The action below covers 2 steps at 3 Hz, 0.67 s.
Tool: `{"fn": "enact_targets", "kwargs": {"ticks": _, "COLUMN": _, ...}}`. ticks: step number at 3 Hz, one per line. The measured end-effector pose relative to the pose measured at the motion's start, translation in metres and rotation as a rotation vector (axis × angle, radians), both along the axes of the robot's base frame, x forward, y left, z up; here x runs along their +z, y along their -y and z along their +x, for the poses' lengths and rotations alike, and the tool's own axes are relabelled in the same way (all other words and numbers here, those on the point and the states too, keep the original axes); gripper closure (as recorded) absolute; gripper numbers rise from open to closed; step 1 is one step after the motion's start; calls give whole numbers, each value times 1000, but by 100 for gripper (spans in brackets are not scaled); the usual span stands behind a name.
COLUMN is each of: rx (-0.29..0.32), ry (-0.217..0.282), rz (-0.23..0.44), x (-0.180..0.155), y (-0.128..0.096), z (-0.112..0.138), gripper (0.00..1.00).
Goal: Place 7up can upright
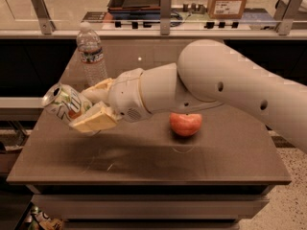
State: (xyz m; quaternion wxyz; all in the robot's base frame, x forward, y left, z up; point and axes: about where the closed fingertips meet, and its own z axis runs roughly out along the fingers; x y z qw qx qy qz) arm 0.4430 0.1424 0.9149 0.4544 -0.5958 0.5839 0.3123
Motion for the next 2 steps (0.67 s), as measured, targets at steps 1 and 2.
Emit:
{"fn": "enact_targets", "kwargs": {"ticks": 1, "rx": -25, "ry": -10, "rz": 60, "x": -8, "y": 8, "z": 6, "gripper": 100}}
{"fn": "enact_targets", "kwargs": {"ticks": 2, "rx": -55, "ry": -27, "rz": 109, "x": -18, "y": 16, "z": 12, "gripper": 100}}
